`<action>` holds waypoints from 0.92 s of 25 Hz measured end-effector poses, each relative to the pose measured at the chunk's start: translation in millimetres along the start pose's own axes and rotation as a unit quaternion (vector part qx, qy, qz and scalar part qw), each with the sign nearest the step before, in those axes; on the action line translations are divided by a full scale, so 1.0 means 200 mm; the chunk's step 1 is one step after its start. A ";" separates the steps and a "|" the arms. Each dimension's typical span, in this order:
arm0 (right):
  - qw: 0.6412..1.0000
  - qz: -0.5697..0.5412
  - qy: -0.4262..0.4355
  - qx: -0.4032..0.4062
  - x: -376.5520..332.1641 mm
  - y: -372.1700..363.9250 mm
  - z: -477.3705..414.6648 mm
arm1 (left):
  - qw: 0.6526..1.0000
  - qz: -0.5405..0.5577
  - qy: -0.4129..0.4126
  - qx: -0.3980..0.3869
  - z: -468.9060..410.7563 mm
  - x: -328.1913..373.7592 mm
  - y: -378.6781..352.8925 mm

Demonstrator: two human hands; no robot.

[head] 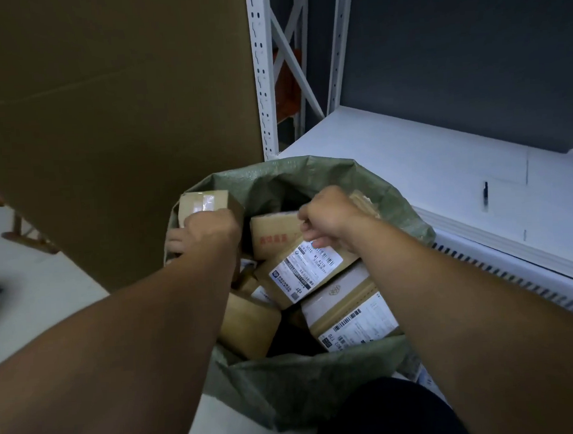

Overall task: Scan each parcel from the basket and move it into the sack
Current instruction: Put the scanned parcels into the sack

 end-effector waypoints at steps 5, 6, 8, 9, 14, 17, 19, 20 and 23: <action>0.953 0.199 -0.014 -0.228 0.12 -0.22 0.26 | 0.996 -0.041 -0.010 0.082 0.04 -0.15 0.06; 0.929 0.245 -0.010 -0.278 0.14 -0.24 0.32 | 0.993 -0.028 -0.025 0.111 0.05 -0.17 0.09; 0.882 0.314 -0.001 -0.351 0.18 -0.29 0.40 | 0.984 -0.001 -0.087 0.156 0.02 -0.21 0.15; 0.865 0.337 -0.002 -0.372 0.20 -0.31 0.42 | 0.981 0.001 -0.110 0.159 0.01 -0.22 0.17; 0.810 0.404 -0.003 -0.425 0.27 -0.45 0.50 | 0.995 -0.082 0.013 0.051 0.01 -0.32 0.16; 0.826 0.403 0.052 -0.390 0.24 -0.47 0.52 | 0.996 -0.089 0.017 -0.005 0.02 -0.34 0.15; 0.836 0.393 0.067 -0.376 0.22 -0.48 0.53 | 0.997 -0.074 -0.006 -0.005 0.04 -0.32 0.15; 0.835 0.387 0.061 -0.386 0.21 -0.48 0.55 | 0.998 -0.067 -0.008 0.004 0.04 -0.31 0.17; 0.828 0.366 0.032 -0.425 0.14 -0.39 0.58 | 0.999 -0.029 0.008 0.027 0.03 -0.22 0.26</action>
Point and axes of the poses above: each hand's wrist, its own z-axis away from the middle knuckle, its own y-axis out of the back of the hand, x = y × z, the point moved 5 cm from there along -z, towards the middle knuckle, and after that the axes turned 11 degrees about x, right-handed, at the moved point
